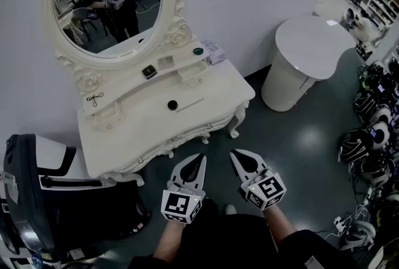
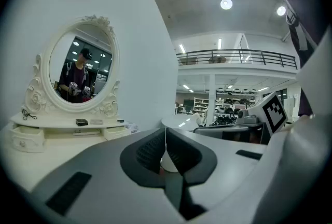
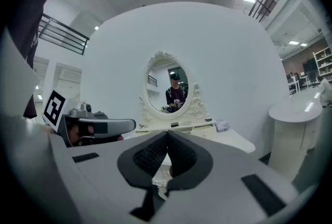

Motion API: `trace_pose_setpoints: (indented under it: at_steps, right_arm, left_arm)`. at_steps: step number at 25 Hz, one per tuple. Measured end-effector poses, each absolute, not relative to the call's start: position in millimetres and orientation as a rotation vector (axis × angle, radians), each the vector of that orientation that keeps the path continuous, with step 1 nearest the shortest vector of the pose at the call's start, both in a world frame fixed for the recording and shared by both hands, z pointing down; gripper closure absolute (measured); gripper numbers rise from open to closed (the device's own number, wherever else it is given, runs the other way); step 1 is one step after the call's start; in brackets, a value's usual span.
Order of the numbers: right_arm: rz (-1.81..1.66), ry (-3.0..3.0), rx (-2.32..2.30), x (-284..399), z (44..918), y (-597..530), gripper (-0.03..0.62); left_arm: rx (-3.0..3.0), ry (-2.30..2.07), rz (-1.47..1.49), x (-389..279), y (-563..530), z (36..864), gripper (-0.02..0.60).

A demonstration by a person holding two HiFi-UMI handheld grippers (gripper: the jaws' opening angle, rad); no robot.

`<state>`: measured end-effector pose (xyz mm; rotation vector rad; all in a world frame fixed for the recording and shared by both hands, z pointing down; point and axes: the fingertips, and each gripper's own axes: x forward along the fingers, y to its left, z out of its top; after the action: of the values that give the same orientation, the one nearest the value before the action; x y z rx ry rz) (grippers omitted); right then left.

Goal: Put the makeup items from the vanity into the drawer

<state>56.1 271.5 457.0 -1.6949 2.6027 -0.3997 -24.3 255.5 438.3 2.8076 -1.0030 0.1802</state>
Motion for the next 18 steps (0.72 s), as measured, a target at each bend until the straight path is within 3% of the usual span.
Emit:
trace_pose_setpoints:
  at_steps: [18]
  right_arm:
    - [-0.27, 2.717, -1.449, 77, 439, 389, 0.571]
  left_arm:
    - [2.826, -1.081, 0.278, 38, 385, 430, 0.565]
